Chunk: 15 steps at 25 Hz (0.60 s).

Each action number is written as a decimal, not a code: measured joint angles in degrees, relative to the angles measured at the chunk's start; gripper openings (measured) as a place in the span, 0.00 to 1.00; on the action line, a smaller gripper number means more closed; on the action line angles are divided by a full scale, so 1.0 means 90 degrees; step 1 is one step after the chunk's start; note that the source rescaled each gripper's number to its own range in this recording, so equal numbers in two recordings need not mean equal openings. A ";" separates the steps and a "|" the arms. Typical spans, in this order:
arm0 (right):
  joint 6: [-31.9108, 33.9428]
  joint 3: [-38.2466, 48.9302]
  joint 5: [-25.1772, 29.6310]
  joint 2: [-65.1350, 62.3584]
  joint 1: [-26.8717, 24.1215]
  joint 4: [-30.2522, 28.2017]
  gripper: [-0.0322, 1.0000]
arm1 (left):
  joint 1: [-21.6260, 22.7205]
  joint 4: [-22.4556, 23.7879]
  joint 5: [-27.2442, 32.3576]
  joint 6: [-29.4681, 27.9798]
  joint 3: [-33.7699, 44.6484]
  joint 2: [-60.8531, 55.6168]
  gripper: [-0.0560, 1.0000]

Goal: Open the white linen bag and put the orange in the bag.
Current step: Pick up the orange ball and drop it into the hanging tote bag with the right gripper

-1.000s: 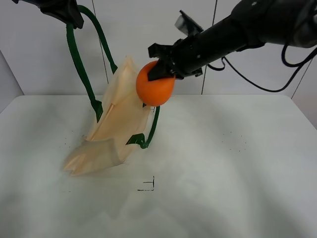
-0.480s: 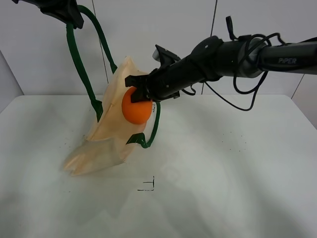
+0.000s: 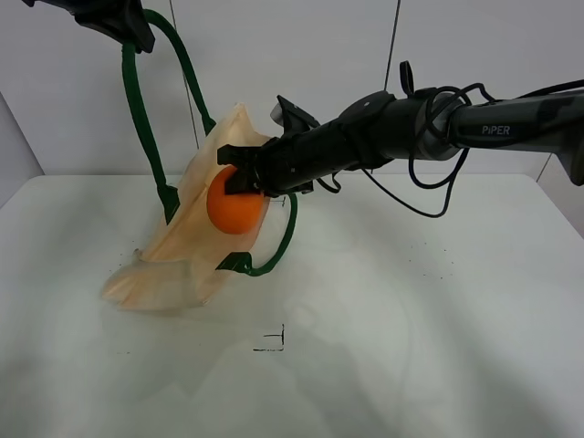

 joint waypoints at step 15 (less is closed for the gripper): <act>-0.0593 0.0000 -0.0597 0.0273 0.0000 0.0815 0.04 | 0.0000 -0.0367 0.0000 0.0000 0.0000 0.0000 0.05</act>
